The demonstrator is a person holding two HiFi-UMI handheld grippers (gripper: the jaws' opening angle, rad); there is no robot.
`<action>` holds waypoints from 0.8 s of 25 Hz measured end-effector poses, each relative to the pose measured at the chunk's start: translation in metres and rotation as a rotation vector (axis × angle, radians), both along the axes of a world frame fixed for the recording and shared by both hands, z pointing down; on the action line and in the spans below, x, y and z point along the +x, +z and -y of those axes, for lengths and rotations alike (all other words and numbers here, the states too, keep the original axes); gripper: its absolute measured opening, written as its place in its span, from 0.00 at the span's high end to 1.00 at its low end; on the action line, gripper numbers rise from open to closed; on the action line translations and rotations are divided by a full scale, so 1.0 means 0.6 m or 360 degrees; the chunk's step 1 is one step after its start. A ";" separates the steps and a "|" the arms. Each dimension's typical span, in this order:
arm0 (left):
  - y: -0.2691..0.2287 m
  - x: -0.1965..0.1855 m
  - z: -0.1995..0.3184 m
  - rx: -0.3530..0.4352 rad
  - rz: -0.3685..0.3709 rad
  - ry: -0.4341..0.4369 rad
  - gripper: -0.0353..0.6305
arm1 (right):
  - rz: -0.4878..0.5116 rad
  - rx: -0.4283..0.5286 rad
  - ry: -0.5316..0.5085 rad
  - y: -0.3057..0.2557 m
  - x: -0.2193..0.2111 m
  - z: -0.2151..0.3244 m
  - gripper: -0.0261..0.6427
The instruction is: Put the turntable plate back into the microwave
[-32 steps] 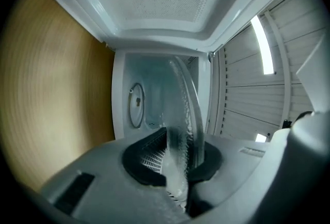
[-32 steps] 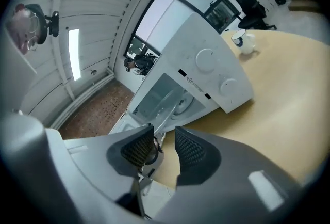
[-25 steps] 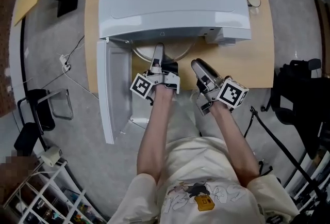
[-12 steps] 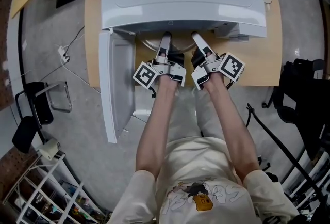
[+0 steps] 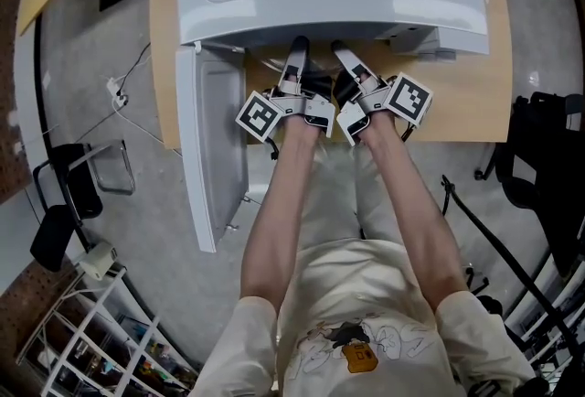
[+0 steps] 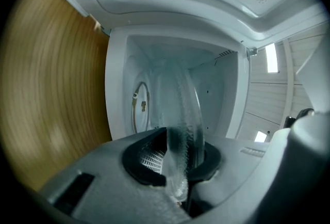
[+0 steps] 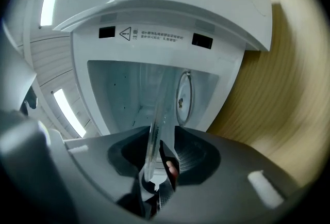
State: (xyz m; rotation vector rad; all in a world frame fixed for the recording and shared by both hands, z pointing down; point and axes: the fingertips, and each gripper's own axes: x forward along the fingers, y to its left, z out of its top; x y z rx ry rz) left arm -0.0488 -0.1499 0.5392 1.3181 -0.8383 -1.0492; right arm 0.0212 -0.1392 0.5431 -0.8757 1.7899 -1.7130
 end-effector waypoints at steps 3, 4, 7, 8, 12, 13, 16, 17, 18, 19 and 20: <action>0.005 -0.003 0.006 -0.0010 0.0032 0.0032 0.90 | 0.0019 0.0005 -0.0019 0.002 -0.009 0.009 0.86; 0.007 -0.004 0.007 -0.0013 0.0029 0.0040 0.90 | 0.0031 0.0014 -0.0032 0.001 -0.013 0.010 0.88; 0.010 -0.009 0.011 0.0007 -0.0001 0.0048 0.90 | 0.0089 0.0032 -0.0043 -0.003 -0.020 0.015 0.90; 0.010 -0.011 0.014 0.0015 0.0003 0.0048 0.90 | 0.0102 0.0036 -0.0037 -0.004 -0.021 0.017 0.90; 0.014 -0.011 0.019 0.0045 0.0022 0.0106 0.89 | 0.0100 0.0047 -0.0003 -0.006 -0.023 0.025 0.91; 0.014 -0.010 0.019 0.0051 0.0018 0.0123 0.86 | 0.0092 0.0040 0.0000 -0.004 -0.022 0.026 0.91; 0.014 -0.007 0.013 0.0053 0.0004 0.0148 0.78 | 0.0134 -0.0007 0.0021 0.006 -0.018 0.025 0.91; 0.015 -0.006 0.010 0.0052 0.0002 0.0153 0.78 | 0.0156 -0.0017 0.0036 0.009 -0.016 0.024 0.90; 0.017 -0.005 0.005 0.0051 0.0001 0.0158 0.78 | 0.0174 -0.0019 0.0051 0.010 -0.013 0.023 0.91; 0.018 -0.005 0.000 0.0047 0.0001 0.0161 0.78 | 0.0189 -0.0017 0.0065 0.011 -0.009 0.024 0.90; 0.019 -0.005 -0.005 0.0043 0.0001 0.0159 0.78 | 0.0200 -0.0011 0.0074 0.011 -0.006 0.026 0.91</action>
